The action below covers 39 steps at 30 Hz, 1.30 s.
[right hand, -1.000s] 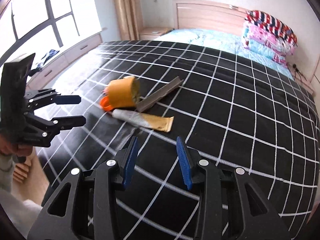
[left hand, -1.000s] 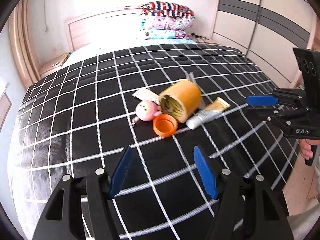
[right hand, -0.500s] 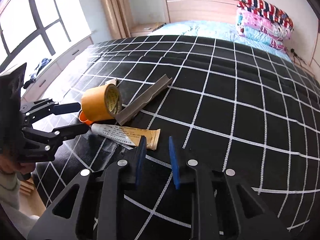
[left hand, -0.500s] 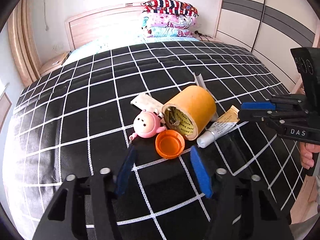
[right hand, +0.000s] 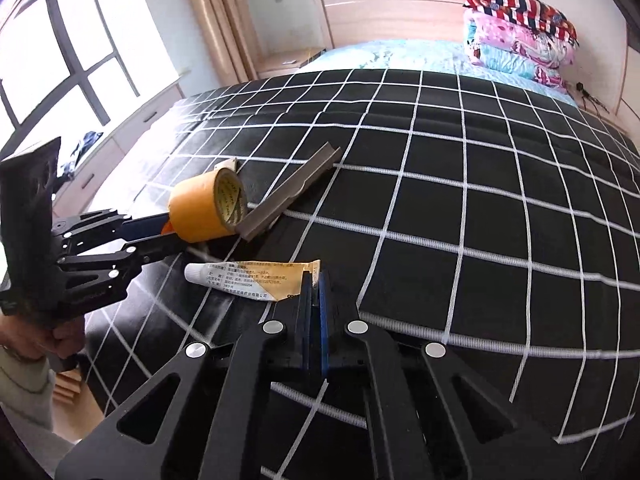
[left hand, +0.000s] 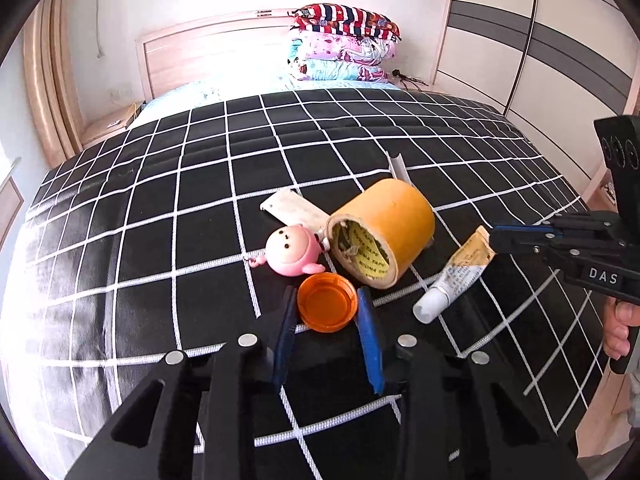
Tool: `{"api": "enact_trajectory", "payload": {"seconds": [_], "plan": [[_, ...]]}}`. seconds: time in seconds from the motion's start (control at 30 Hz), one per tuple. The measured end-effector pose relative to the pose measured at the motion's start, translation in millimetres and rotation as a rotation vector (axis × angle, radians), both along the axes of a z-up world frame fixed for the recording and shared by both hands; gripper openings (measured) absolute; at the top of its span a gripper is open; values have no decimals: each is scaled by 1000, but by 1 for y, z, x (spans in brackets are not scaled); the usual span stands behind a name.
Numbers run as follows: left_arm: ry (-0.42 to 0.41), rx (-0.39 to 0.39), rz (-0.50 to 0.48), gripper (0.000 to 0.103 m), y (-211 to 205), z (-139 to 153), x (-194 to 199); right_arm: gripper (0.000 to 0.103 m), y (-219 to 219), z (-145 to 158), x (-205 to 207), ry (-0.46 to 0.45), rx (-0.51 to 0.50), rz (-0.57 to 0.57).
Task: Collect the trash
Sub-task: 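Grasp the orange cap with the left gripper while the right grasps the toothpaste tube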
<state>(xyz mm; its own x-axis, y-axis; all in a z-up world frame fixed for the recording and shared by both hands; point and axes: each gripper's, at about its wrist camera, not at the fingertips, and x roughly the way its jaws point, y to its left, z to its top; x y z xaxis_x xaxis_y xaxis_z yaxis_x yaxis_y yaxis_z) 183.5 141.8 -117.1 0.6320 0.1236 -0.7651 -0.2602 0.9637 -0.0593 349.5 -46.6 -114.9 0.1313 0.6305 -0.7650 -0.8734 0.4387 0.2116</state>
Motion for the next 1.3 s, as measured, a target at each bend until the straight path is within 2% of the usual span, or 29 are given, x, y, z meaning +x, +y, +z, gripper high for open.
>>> {"api": "enact_trajectory", "payload": {"seconds": [0.13,0.23,0.53,0.57,0.6,0.67,0.8,1.0,1.3], "plan": [[0,-5,4,29,-3,0,-10,3,-7,0,-9,13,0,-1],[-1,-5,5,29,-6,1,-14,3,-10,0,-26,-37,-27,20],[-6,-15,9,29,-10,3,-27,6,-20,5,-48,-63,-39,84],[-7,-15,10,29,-10,3,-28,14,-21,5,-49,-66,-38,88],[-8,-17,10,29,-10,3,-29,30,-20,7,-50,-70,-33,93],[-9,-21,13,29,-9,4,-30,47,-21,8,-51,-78,-21,111],[-7,-23,11,29,-10,4,-33,51,-13,9,-67,-114,-12,208],[-9,-20,7,29,-11,5,-38,57,-1,10,-81,-166,-19,293],[-10,-19,-1,29,-13,6,-42,56,18,4,-97,-250,-59,430]]}}
